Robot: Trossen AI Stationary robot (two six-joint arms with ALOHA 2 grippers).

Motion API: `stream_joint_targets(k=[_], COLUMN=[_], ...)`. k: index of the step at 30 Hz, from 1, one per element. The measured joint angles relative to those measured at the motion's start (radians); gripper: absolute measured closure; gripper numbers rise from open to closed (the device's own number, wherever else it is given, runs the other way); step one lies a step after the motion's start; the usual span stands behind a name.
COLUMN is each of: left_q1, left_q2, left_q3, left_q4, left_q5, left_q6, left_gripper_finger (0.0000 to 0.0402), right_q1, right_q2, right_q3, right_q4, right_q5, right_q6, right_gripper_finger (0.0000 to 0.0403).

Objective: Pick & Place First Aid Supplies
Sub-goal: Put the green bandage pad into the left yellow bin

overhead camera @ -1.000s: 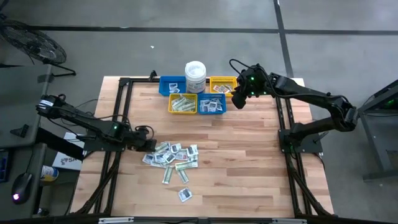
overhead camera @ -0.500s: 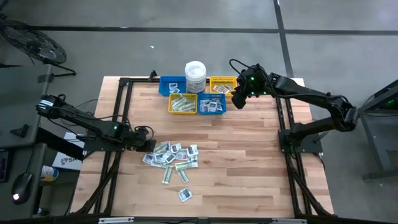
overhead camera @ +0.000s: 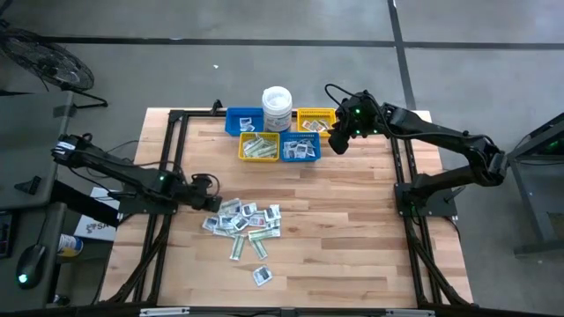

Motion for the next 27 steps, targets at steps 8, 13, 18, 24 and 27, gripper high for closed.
stream_joint_targets(k=[8, 13, 18, 24, 27], left_q1=[0.001, 0.001, 0.000, 0.007, 0.045], left_q2=[-0.002, -0.003, -0.003, -0.003, -0.003], left_q3=[0.097, 0.151, 0.204, 0.237, 0.238], left_q4=[-0.041, -0.036, -0.021, -0.017, 0.024], left_q5=[-0.153, -0.193, -0.347, -0.625, -0.637], left_q6=[0.129, 0.251, 0.474, 0.660, 0.713], left_gripper_finger=[0.0401, 0.0401, 0.0401, 0.0402, 0.0401], right_q1=[0.000, 0.000, 0.000, 0.000, 0.000], right_q2=[0.000, 0.000, 0.000, 0.000, 0.000], right_q3=[0.000, 0.000, 0.000, 0.000, 0.000], right_q4=[0.000, 0.000, 0.000, 0.024, 0.037], right_q5=[0.000, 0.000, 0.000, 0.000, 0.000], right_q6=[-0.001, -0.018, -0.026, -0.026, -0.026], right_gripper_finger=[0.0277, 0.0277, 0.0277, 0.0277, 0.0277])
